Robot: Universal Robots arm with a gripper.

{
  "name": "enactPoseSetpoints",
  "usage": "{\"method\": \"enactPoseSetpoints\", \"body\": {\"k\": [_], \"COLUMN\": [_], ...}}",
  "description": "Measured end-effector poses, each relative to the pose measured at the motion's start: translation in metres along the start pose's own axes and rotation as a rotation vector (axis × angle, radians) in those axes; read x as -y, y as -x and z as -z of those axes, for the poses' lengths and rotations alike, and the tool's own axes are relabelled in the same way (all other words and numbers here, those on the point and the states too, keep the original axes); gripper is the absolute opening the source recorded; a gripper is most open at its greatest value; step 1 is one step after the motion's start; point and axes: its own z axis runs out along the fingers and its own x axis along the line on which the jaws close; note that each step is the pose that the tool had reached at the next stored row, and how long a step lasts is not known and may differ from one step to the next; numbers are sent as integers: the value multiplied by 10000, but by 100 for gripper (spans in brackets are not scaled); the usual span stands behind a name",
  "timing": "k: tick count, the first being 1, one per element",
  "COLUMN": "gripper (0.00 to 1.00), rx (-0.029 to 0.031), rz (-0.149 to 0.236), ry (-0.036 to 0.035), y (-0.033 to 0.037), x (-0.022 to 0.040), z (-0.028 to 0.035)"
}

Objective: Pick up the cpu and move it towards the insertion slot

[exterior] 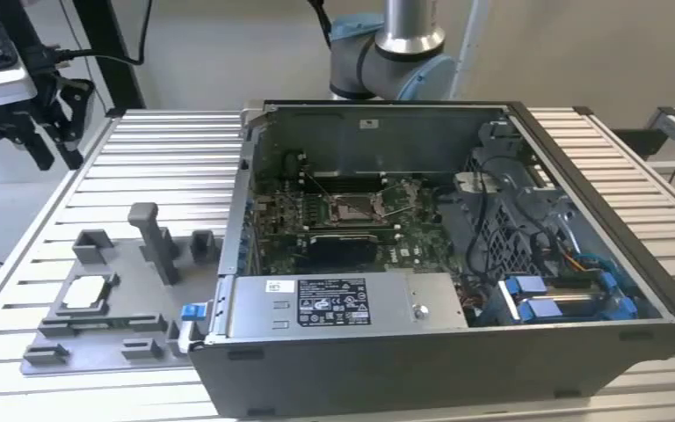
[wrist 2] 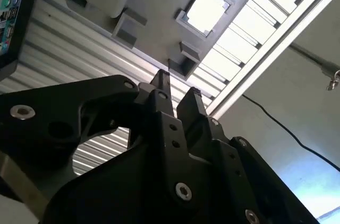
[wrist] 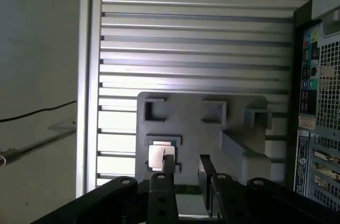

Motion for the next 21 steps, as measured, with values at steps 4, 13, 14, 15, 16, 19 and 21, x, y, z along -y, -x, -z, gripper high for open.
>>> {"method": "enactPoseSetpoints", "body": {"k": [4, 13, 14, 15, 16, 19, 21], "gripper": [100, 100, 100, 100, 100, 100, 100], "rx": [0, 0, 0, -1, 0, 0, -2], "rz": [0, -2, 1, 0, 0, -1, -1], "ry": [1, -8, -8, -7, -7, -7, -8], "y": [0, -109, -124, -130, -131, -134, -136], "x": [0, 18, 36, 68, 109, 242, 306], "z": [0, -49, -66, -83, -100, -150, -184]}}
